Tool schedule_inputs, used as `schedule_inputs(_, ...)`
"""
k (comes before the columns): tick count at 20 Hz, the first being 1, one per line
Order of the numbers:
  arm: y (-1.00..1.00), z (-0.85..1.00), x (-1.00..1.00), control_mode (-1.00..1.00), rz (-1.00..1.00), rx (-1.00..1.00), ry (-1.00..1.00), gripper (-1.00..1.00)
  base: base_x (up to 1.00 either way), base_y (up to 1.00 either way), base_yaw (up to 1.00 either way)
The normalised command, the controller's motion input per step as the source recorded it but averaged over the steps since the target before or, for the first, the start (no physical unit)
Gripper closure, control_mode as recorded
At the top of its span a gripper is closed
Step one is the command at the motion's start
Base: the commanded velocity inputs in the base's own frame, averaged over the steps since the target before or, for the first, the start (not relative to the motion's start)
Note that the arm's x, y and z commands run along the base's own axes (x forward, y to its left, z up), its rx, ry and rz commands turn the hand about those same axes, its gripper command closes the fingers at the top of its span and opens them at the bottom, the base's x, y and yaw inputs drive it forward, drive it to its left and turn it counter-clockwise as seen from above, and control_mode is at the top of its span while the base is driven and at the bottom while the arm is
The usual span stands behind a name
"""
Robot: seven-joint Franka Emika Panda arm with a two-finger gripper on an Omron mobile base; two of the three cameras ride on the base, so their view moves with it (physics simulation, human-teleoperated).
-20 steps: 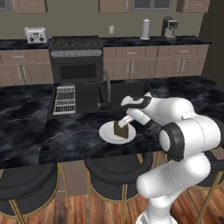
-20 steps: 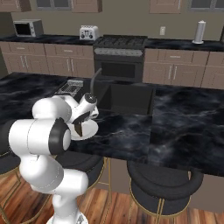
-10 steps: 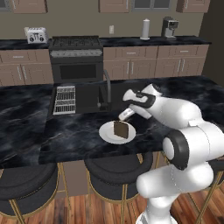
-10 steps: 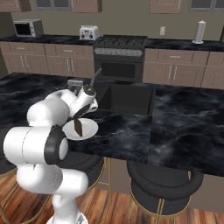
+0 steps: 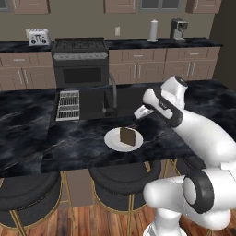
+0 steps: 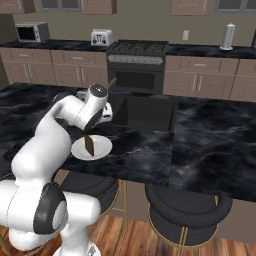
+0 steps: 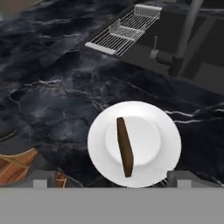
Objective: Start the toaster. Once the lever pops up, take the bread to the plate on the dining counter.
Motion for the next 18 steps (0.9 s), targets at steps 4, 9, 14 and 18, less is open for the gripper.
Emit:
schedule_inputs(4,-0.47,0.56,-0.99,-1.0,-0.23,0.0,0.0,-1.0,0.0,0.0,0.0)
schedule_inputs(9,-0.39,0.44,-1.0,-1.0,-0.27,0.0,0.0,-1.0,0.0,0.0,0.0)
schedule_inputs(14,-0.22,0.42,-0.99,-1.0,-0.33,0.0,0.0,-1.0,0.0,0.0,0.0)
schedule_inputs(18,-0.01,0.51,-0.83,-1.0,-0.33,0.0,0.06,-1.0,0.0,0.0,0.0)
